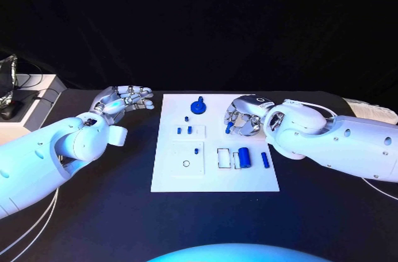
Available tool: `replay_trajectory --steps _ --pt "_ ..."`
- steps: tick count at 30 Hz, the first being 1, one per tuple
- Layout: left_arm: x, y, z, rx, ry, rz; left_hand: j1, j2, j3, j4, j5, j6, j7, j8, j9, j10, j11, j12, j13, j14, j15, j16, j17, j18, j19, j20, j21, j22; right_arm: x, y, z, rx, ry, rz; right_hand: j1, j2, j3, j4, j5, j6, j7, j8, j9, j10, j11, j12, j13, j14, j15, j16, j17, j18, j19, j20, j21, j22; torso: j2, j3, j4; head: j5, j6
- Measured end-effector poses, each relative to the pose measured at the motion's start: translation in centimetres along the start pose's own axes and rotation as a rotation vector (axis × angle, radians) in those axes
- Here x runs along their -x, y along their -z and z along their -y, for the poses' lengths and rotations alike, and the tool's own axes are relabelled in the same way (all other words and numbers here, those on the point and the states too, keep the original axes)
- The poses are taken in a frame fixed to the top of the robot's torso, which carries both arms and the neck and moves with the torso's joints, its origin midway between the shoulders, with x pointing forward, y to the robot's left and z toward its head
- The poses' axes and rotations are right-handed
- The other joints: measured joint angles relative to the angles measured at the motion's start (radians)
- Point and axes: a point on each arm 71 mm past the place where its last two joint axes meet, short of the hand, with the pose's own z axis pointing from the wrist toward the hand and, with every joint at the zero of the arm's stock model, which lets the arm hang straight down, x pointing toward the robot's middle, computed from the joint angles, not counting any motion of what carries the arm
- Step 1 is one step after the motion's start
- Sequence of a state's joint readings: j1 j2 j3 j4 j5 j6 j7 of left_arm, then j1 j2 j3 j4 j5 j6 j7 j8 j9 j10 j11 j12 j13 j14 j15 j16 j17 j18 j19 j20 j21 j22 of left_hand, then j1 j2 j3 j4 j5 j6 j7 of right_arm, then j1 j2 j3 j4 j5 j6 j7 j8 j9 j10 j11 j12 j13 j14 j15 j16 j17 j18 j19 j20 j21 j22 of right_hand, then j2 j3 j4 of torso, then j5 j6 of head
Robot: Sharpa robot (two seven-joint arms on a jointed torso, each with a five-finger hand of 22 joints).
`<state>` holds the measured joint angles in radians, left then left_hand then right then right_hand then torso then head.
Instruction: Assemble the parts on the task board
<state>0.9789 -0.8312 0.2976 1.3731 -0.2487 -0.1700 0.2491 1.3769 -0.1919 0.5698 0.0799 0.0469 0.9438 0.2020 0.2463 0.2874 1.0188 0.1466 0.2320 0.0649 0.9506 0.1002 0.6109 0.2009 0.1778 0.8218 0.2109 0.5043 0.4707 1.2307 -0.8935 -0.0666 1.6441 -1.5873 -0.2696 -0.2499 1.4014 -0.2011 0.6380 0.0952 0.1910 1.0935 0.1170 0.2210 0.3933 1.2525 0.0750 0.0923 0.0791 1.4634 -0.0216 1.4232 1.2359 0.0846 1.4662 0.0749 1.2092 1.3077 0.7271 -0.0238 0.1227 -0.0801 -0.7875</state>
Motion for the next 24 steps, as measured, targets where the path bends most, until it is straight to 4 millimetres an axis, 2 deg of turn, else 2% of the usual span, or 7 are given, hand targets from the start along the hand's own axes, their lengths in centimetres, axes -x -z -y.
replay_trajectory --steps 9,17,24 --pt "-0.1 0.0 -0.1 0.003 0.001 0.000 0.000 0.000 0.000 0.000 0.000 0.000 0.000 0.000 0.000 0.000 0.000 0.000 0.000 0.000 0.000 0.000 0.000 0.000 0.000 0.000 0.000 0.000 0.2 0.5 -3.8 0.099 -0.055 0.028 0.000 0.000 0.005 -0.003 -0.004 -0.003 -0.001 0.000 0.001 0.000 0.000 -0.005 0.003 0.000 0.000 0.000 0.000 0.000 0.002 -0.002 0.000 0.000 0.000 0.0001 -0.0005 0.012 -0.002" --pt "-0.4 -0.1 -0.3 0.005 0.006 -0.005 0.000 0.000 0.000 0.000 0.000 0.000 0.000 0.000 0.000 0.000 0.000 0.000 0.000 0.000 0.000 0.000 0.000 0.000 0.000 0.000 0.000 0.000 -2.0 0.6 -8.1 0.217 -0.062 0.021 0.000 0.000 0.005 -0.003 -0.006 -0.005 -0.001 -0.001 0.002 0.000 0.000 -0.006 0.003 0.000 0.000 0.000 0.000 0.000 0.002 -0.002 0.000 0.000 -0.001 -0.0004 -0.0008 0.027 -0.005" --pt "-0.5 -0.2 -0.4 0.007 0.008 -0.008 0.000 0.000 0.000 0.000 0.000 0.000 0.000 0.000 0.000 0.000 0.000 0.000 0.000 0.000 0.000 0.000 0.000 0.000 0.000 0.000 0.000 0.000 -3.8 0.6 -10.8 0.294 -0.050 0.024 0.000 0.000 0.009 -0.007 -0.009 -0.004 0.002 0.003 0.007 0.003 0.003 -0.002 0.002 0.000 0.000 0.000 0.000 0.000 0.002 -0.002 0.000 0.000 -0.002 -0.0011 0.0004 0.041 -0.007"
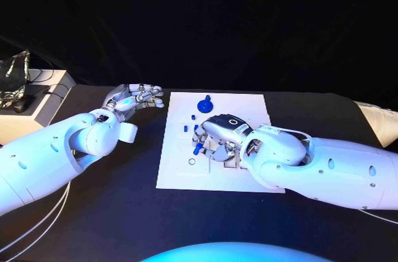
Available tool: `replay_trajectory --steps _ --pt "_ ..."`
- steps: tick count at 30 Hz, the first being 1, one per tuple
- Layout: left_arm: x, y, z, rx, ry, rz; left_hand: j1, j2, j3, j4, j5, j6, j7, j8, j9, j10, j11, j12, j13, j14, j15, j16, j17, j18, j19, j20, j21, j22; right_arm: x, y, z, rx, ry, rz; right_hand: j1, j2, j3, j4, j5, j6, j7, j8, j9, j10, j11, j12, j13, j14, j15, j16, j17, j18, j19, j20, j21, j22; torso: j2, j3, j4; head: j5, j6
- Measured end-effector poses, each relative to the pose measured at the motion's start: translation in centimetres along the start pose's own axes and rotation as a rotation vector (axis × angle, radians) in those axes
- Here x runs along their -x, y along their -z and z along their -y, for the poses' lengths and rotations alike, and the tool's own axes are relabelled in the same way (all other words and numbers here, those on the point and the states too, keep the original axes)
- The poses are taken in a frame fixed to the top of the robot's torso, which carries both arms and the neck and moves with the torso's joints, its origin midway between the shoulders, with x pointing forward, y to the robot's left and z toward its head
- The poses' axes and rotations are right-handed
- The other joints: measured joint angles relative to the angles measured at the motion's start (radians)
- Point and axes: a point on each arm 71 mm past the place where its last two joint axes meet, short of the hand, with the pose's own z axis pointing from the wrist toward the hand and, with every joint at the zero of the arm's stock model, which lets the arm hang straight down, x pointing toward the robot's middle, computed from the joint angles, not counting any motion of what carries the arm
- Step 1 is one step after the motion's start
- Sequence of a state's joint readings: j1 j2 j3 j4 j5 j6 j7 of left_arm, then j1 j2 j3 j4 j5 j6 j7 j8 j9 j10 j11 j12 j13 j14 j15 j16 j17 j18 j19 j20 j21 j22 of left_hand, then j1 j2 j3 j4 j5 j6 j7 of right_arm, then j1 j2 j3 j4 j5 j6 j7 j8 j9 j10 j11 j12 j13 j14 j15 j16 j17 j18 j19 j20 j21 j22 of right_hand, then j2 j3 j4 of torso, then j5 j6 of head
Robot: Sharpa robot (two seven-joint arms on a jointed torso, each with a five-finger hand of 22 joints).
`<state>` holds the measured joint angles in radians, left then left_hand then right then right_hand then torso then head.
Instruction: Assemble the parts on the task board
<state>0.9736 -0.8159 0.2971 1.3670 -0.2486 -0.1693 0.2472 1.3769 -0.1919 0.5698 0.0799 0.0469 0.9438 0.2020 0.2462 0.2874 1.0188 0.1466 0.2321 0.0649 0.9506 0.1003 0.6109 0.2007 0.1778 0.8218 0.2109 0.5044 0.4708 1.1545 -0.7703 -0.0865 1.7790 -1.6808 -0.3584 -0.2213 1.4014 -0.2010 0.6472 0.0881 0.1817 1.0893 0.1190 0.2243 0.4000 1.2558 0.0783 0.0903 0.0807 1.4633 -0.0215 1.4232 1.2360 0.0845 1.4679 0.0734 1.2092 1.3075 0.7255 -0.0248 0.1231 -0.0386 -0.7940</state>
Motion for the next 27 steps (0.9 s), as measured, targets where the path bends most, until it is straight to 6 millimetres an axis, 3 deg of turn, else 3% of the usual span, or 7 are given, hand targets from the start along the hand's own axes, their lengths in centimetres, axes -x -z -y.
replay_trajectory --steps 14,27 --pt "0.0 0.0 0.0 0.001 0.000 0.000 0.000 0.000 0.000 0.000 0.000 0.000 0.000 0.000 0.000 0.000 0.000 0.000 0.000 0.000 0.000 0.000 0.003 0.000 0.007 0.000 0.000 -0.001 -2.2 -0.8 -1.1 0.042 0.032 -0.010 0.000 0.000 0.003 -0.003 0.004 -0.002 0.003 0.000 0.001 0.000 0.000 0.000 0.000 0.000 0.000 0.000 0.000 0.000 0.000 0.000 0.000 0.000 0.003 -0.0006 0.0006 0.013 -0.007" --pt "0.0 0.0 0.0 0.002 0.000 0.000 0.000 0.000 0.000 0.000 0.000 0.000 0.000 0.000 0.000 0.000 0.000 0.000 0.000 0.000 0.000 0.000 0.003 0.000 0.007 0.000 0.000 -0.001 -2.8 -0.9 -1.0 0.047 0.058 -0.021 0.000 0.000 0.002 -0.003 0.004 -0.004 0.003 -0.003 0.008 0.000 0.000 0.000 0.001 0.000 0.000 0.000 0.000 0.000 0.000 0.000 0.000 0.000 0.003 0.0005 -0.0006 0.016 -0.014"
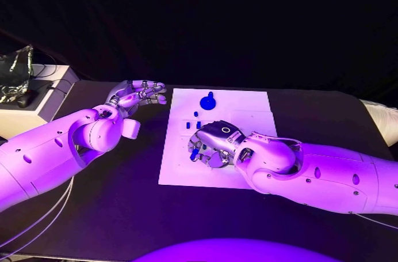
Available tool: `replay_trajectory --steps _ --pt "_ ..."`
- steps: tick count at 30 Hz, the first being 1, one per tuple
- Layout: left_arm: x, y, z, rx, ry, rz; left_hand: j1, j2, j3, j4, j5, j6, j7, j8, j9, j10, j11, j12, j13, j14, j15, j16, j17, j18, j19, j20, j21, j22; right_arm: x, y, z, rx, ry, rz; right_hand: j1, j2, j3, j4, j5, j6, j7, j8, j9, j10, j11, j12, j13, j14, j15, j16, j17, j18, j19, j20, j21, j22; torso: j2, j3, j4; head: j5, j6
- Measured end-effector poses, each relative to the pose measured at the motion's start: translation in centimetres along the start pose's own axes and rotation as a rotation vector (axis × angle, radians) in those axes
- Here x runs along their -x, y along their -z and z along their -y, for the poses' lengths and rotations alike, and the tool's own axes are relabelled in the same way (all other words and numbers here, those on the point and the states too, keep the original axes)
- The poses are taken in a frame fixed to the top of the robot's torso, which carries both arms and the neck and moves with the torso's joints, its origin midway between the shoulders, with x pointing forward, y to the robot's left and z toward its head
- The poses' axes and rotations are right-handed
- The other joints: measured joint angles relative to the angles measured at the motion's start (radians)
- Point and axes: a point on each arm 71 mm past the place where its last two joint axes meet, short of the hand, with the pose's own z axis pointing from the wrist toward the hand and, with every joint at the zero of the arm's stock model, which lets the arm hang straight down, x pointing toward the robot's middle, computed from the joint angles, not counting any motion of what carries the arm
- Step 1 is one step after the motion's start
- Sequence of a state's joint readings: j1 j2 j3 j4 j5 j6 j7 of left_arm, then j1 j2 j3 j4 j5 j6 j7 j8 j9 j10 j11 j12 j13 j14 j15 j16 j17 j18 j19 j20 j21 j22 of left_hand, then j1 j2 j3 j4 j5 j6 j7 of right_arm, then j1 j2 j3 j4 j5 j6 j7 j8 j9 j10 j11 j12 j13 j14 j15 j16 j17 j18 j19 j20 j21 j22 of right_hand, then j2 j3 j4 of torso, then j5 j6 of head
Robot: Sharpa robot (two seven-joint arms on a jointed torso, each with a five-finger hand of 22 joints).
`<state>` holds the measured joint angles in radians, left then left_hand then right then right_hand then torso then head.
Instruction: Assemble the parts on the task board
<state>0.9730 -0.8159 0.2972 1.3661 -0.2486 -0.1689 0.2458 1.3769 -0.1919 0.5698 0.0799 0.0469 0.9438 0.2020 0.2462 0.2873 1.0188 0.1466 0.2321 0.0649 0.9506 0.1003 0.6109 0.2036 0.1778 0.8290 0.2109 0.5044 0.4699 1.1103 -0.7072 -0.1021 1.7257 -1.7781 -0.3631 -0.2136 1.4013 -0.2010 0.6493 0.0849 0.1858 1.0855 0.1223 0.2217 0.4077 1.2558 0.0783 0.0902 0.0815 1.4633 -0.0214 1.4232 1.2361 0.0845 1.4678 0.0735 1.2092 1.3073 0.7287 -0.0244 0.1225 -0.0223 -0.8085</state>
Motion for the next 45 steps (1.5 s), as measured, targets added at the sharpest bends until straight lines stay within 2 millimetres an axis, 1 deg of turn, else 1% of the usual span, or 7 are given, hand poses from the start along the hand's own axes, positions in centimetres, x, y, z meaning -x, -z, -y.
replay_trajectory --steps 13,19,29,30,32,42,45 --pt "0.1 0.0 0.0 0.001 -0.001 0.002 0.000 0.000 0.000 0.000 0.000 0.000 0.000 0.000 0.000 0.000 0.000 0.000 0.000 0.000 0.000 0.000 0.000 0.000 0.000 0.000 0.000 0.000 -0.4 0.0 0.5 -0.009 0.028 -0.024 0.000 0.000 0.005 -0.007 -0.001 0.001 -0.002 0.006 0.005 0.000 0.000 -0.006 -0.001 0.000 0.000 0.000 0.000 0.000 0.000 0.000 0.000 0.001 0.000 -0.0002 0.0004 0.001 -0.005" --pt "0.1 0.1 0.0 0.001 -0.001 0.002 0.000 0.000 0.000 0.000 0.000 0.000 0.000 0.000 0.000 0.000 0.000 0.000 0.000 0.000 0.000 0.000 0.000 0.000 0.000 0.000 0.000 0.000 -0.6 -0.4 0.3 -0.004 0.039 -0.022 0.000 0.000 0.005 -0.007 0.000 -0.001 -0.004 0.006 0.005 0.000 0.000 -0.006 0.000 0.000 0.000 0.000 0.000 0.000 0.000 0.000 0.000 0.001 0.000 -0.0002 0.0006 0.002 -0.005" --pt "0.2 0.1 0.0 0.001 -0.002 0.003 0.000 0.000 -0.003 0.003 0.000 0.000 0.000 0.000 0.000 0.000 0.000 -0.006 0.000 0.000 0.000 -0.006 0.003 0.000 0.000 0.000 -0.004 -0.001 -1.0 -0.6 0.0 0.006 0.045 -0.015 -0.001 0.001 0.004 -0.007 0.002 -0.003 -0.002 0.001 0.005 0.000 0.000 -0.006 0.001 0.000 0.000 0.000 -0.003 0.000 0.000 0.000 0.000 0.001 0.000 -0.0007 0.0006 0.002 -0.008" --pt "0.2 0.1 0.0 0.001 -0.002 0.003 0.000 0.000 -0.003 0.003 0.000 0.000 0.000 0.000 0.000 0.000 0.000 -0.006 0.000 0.000 0.000 -0.006 0.003 0.000 0.000 0.000 -0.004 -0.001 -1.0 -0.6 0.0 0.006 0.046 -0.016 -0.001 0.001 0.004 -0.007 0.002 -0.003 -0.002 0.003 0.015 0.000 0.000 -0.009 -0.001 0.000 0.000 0.000 -0.003 0.000 0.000 0.000 0.000 0.001 0.000 -0.0010 0.0006 0.002 -0.008" --pt "0.2 0.1 0.0 0.001 -0.003 0.003 0.000 0.000 -0.003 0.003 0.000 0.000 0.000 0.000 0.000 0.000 0.000 -0.006 0.000 0.000 0.000 -0.006 0.003 0.000 0.000 0.000 -0.004 -0.001 -1.1 -0.6 0.0 0.008 0.046 -0.015 -0.001 0.001 0.005 -0.007 0.002 -0.003 -0.002 0.003 0.019 0.000 0.000 -0.009 -0.001 0.000 0.000 0.000 -0.003 0.000 0.000 0.000 0.000 0.001 -0.001 -0.0010 0.0006 0.002 -0.008" --pt "0.2 0.2 0.0 0.002 -0.003 0.004 0.000 0.000 -0.003 0.003 0.000 0.000 0.000 0.000 0.000 0.000 0.000 -0.006 0.000 0.000 0.000 -0.006 0.003 0.000 0.000 0.000 -0.004 -0.001 -1.2 -0.5 -0.1 0.010 0.046 -0.013 -0.001 0.001 0.009 -0.008 0.002 -0.003 -0.001 0.003 0.019 0.000 0.000 -0.012 0.000 0.000 0.000 0.000 -0.003 0.000 0.000 0.000 0.000 0.000 -0.001 -0.0009 0.0003 0.003 -0.010" --pt "0.3 0.2 0.0 0.002 -0.003 0.004 0.000 0.000 -0.003 0.003 0.000 0.000 0.000 0.000 0.000 0.000 0.000 -0.006 0.000 0.000 0.000 -0.006 0.003 0.000 0.000 0.000 -0.004 -0.001 -1.3 -0.5 -0.1 0.010 0.047 -0.013 0.004 0.006 0.009 -0.008 0.002 -0.004 0.000 0.003 0.019 0.000 0.000 -0.015 0.000 0.000 0.000 0.000 -0.005 0.000 0.000 0.000 0.000 0.000 -0.001 -0.0007 0.0002 0.003 -0.010"
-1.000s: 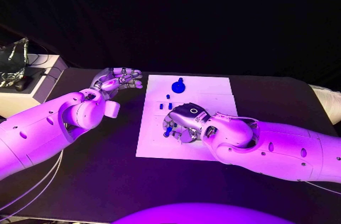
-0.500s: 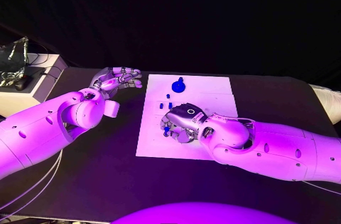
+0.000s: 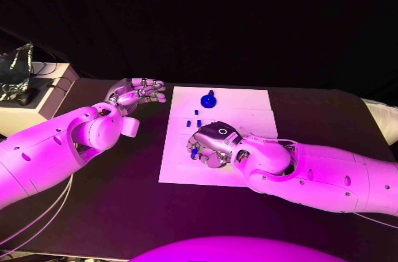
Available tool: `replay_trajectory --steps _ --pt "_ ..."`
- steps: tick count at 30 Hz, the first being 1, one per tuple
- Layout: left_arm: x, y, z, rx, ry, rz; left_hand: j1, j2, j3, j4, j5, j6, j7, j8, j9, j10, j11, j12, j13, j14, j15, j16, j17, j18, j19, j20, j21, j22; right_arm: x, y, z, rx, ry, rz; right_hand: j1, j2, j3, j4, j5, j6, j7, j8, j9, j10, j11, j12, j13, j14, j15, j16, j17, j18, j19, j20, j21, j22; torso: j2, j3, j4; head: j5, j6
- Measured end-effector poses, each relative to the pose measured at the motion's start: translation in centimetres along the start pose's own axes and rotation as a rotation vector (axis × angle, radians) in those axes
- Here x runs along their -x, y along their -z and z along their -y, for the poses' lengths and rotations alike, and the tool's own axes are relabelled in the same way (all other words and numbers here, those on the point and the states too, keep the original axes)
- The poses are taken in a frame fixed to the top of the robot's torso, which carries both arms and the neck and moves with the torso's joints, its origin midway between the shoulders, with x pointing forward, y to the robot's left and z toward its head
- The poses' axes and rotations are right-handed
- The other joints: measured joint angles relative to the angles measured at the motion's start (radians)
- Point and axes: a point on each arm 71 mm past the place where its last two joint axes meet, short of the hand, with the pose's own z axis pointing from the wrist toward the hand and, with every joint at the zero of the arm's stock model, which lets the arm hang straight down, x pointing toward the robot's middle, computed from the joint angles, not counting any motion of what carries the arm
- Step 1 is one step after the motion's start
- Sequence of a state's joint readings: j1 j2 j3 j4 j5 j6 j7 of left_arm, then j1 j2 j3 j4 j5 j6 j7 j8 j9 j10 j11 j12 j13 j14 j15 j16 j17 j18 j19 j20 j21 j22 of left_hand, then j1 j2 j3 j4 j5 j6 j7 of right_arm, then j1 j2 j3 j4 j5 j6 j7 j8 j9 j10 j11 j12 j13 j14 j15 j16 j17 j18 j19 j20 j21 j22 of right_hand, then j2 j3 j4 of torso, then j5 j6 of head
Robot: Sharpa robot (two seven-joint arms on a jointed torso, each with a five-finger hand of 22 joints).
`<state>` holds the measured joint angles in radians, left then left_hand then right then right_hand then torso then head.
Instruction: Assemble the parts on the task board
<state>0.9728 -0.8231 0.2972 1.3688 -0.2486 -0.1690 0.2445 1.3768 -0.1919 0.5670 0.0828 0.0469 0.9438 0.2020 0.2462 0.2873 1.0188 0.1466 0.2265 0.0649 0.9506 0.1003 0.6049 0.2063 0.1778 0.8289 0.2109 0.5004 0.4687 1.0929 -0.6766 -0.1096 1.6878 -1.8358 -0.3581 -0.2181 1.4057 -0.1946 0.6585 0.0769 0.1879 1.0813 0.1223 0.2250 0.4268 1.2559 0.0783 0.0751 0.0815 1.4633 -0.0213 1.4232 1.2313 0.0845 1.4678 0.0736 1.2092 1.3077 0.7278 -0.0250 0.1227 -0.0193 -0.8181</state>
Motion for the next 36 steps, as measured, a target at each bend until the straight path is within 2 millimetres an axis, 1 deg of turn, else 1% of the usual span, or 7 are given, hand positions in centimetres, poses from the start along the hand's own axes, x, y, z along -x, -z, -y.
replay_trajectory --steps 7,11,13,19,23,25,36 --pt "0.01 0.01 0.00 0.000 0.000 0.000 0.000 0.000 0.000 0.000 0.000 0.000 0.000 0.000 0.000 0.000 0.000 0.000 0.000 0.000 0.000 0.000 0.000 0.000 0.000 0.000 0.000 0.000 -0.06 0.06 0.10 -0.002 0.002 -0.002 0.000 0.000 0.004 -0.004 0.000 0.000 0.000 0.000 0.007 0.000 0.000 0.000 0.000 0.000 0.000 0.000 -0.001 0.000 0.000 0.000 0.000 0.000 0.000 0.0002 0.0002 -0.001 -0.001" --pt "0.01 0.01 0.00 0.000 0.000 0.000 0.000 0.000 0.000 0.000 0.000 0.000 0.000 0.000 0.000 0.000 0.000 0.000 0.000 0.000 0.000 0.000 0.000 0.000 0.000 0.000 0.000 0.000 -0.09 0.25 0.18 -0.004 0.002 -0.003 0.000 0.000 0.008 -0.008 0.008 -0.002 0.002 0.003 0.009 0.000 0.000 0.000 0.000 0.000 0.000 0.000 -0.001 0.000 0.000 0.000 0.000 0.000 0.000 0.0002 0.0004 -0.002 -0.002" --pt "0.03 0.01 0.00 0.000 0.000 0.001 0.000 0.000 0.000 0.000 0.000 0.000 0.000 0.000 0.000 0.000 0.000 0.000 0.000 0.000 0.000 0.000 0.000 0.000 0.000 0.000 0.000 0.000 -0.11 0.36 0.22 -0.004 0.002 -0.004 0.000 0.000 0.008 -0.008 0.009 -0.002 0.002 0.004 0.009 0.003 0.003 0.000 0.000 0.000 0.000 0.000 -0.001 0.000 0.000 0.000 0.000 0.000 0.000 0.0008 0.0004 -0.002 -0.002" --pt "0.03 0.00 -0.01 0.001 0.000 0.001 0.000 0.000 0.000 0.000 0.000 0.000 0.000 0.000 0.000 0.000 0.000 0.000 0.000 0.000 0.000 0.000 0.000 0.000 0.000 0.000 0.000 0.000 -0.35 0.71 0.26 -0.009 0.003 -0.009 0.000 0.000 0.011 -0.011 0.009 -0.002 0.002 0.006 0.009 0.003 0.003 -0.002 0.001 0.000 0.000 0.000 0.000 0.000 0.000 0.000 0.000 0.000 0.001 0.0011 0.0004 -0.001 -0.001" --pt "0.04 0.00 -0.02 0.002 0.000 0.001 0.000 0.000 0.000 0.000 0.000 0.000 0.000 0.000 0.000 0.000 0.000 0.000 0.000 0.000 0.000 0.000 0.000 0.000 0.000 0.000 0.000 0.000 -0.45 0.86 0.21 -0.011 0.002 -0.011 -0.002 0.001 0.011 -0.011 0.009 -0.002 0.002 0.006 0.009 0.003 0.004 -0.004 0.001 0.000 0.000 0.000 0.000 0.000 0.000 0.000 0.000 0.000 0.001 0.0011 0.0004 0.000 -0.002" --pt "0.03 0.00 -0.03 0.002 0.000 0.001 0.000 0.000 0.000 0.000 0.000 0.000 0.000 0.000 0.000 0.004 0.004 0.000 0.000 0.000 0.000 0.000 0.003 0.000 0.000 0.000 0.000 -0.001 -0.44 0.90 0.26 -0.013 0.003 -0.011 -0.002 0.001 0.011 -0.011 0.009 -0.003 0.002 0.006 0.010 0.003 0.004 -0.004 0.001 0.000 0.000 0.000 0.000 0.000 0.000 0.000 0.000 0.000 0.001 0.0009 0.0004 0.000 -0.003" --pt "0.03 -0.01 -0.05 0.004 0.000 0.000 0.000 0.000 0.000 0.000 0.000 0.000 0.000 0.000 0.000 0.004 0.004 0.000 0.000 0.000 0.000 0.000 0.003 0.000 0.000 0.000 0.000 -0.001 -0.46 0.84 0.27 -0.016 0.006 -0.012 -0.005 0.004 0.011 -0.012 0.007 -0.002 -0.002 0.005 0.015 0.003 0.004 -0.006 0.002 0.000 0.000 0.000 0.000 0.000 0.000 0.000 0.003 0.000 0.000 0.0001 0.0004 0.002 -0.004"
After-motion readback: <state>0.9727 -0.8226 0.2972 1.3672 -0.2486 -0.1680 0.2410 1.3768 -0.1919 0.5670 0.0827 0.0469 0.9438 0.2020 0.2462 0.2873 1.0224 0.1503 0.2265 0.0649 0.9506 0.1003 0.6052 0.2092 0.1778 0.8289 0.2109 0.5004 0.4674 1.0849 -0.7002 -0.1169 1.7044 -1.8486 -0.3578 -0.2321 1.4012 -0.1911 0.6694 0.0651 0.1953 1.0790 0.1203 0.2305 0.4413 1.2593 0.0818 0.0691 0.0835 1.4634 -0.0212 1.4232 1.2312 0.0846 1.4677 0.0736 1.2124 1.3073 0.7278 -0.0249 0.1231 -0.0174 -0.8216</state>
